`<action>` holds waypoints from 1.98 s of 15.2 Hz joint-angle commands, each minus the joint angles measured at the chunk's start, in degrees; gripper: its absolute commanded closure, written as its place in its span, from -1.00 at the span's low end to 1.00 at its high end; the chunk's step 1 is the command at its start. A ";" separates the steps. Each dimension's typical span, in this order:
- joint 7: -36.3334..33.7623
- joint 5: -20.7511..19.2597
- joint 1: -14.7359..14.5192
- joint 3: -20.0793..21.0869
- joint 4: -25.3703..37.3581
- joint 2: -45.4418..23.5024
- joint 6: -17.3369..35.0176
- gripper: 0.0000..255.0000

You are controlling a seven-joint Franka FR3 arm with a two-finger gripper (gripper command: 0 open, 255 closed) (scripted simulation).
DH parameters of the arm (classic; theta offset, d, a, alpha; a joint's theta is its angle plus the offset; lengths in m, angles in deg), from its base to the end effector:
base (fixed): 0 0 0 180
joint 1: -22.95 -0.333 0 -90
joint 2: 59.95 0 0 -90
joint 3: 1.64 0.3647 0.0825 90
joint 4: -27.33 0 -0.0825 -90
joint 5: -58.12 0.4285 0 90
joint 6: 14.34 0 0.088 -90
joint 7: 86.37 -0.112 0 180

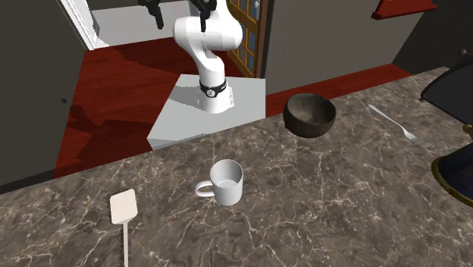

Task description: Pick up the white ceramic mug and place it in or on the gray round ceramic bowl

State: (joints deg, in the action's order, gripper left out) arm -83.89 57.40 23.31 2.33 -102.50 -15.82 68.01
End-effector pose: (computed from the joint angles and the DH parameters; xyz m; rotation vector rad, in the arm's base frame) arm 0.3072 0.0271 0.6490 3.0768 0.1294 -0.0919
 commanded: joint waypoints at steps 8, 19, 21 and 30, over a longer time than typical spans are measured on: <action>-7.75 3.37 -0.19 5.10 -5.32 -6.26 13.49 -1.00; -20.24 4.01 0.69 13.14 -5.07 -24.05 34.11 -1.00; -22.84 3.09 1.02 14.47 -3.88 -28.10 37.41 -1.00; -33.67 -4.01 1.64 17.70 2.46 -44.42 48.22 -1.00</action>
State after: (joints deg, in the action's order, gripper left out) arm -117.05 53.90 24.93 20.00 -100.14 -59.32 115.36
